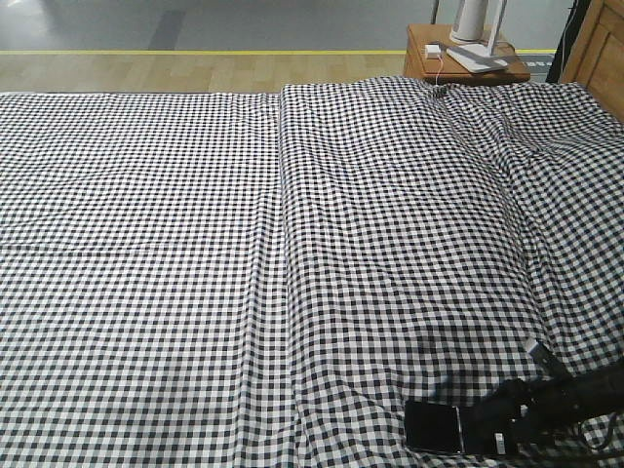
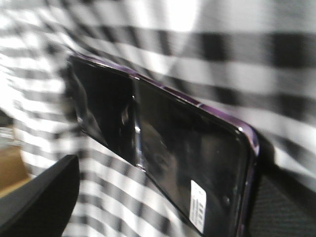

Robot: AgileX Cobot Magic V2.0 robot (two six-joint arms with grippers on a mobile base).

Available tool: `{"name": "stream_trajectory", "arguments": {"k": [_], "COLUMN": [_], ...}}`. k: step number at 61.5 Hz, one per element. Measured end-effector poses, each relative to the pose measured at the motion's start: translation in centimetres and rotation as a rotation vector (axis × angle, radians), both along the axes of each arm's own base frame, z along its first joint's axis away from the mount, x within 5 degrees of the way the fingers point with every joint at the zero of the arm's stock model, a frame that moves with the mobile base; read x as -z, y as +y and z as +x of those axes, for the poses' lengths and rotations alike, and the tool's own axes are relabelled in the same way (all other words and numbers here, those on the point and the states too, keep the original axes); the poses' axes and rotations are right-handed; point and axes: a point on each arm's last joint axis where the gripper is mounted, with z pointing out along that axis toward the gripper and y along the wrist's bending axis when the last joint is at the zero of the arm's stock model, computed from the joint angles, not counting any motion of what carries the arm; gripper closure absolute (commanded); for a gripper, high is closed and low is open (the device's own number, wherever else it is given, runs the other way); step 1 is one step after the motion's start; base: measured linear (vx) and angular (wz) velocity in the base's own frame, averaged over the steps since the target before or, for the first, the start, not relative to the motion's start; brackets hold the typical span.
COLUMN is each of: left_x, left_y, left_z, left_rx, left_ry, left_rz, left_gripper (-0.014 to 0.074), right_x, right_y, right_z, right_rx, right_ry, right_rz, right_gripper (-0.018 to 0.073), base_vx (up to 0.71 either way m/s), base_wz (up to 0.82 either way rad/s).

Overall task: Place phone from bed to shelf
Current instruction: 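Close the right gripper on the black phone's edge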

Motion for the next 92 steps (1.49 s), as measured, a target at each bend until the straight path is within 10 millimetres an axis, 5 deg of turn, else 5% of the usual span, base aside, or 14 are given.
{"name": "stream_trajectory", "arguments": {"k": [48, 64, 80, 92], "left_x": [0.0, 0.0, 0.0, 0.0], "left_y": [0.0, 0.0, 0.0, 0.0], "left_z": [0.0, 0.0, 0.0, 0.0], "left_rx": [0.000, 0.000, 0.000, 0.000], "left_ry": [0.000, 0.000, 0.000, 0.000], "left_rz": [0.000, 0.000, 0.000, 0.000], "left_gripper": [0.0595, 0.0595, 0.0595, 0.0595], "right_x": [2.6, 2.8, 2.8, 1.8], "right_y": [1.9, 2.0, 2.0, 1.7], "right_z": [-0.8, -0.8, -0.8, -0.5], "right_rx": [0.085, 0.096, 0.096, 0.076], "right_ry": [-0.107, -0.114, -0.115, -0.104], "right_rz": [0.189, 0.194, 0.193, 0.180], "right_gripper": [0.0007, 0.0221, 0.0577, 0.0570], "base_vx": [0.00, 0.00, 0.00, 0.00], "base_wz": [0.00, 0.00, 0.00, 0.00]}}
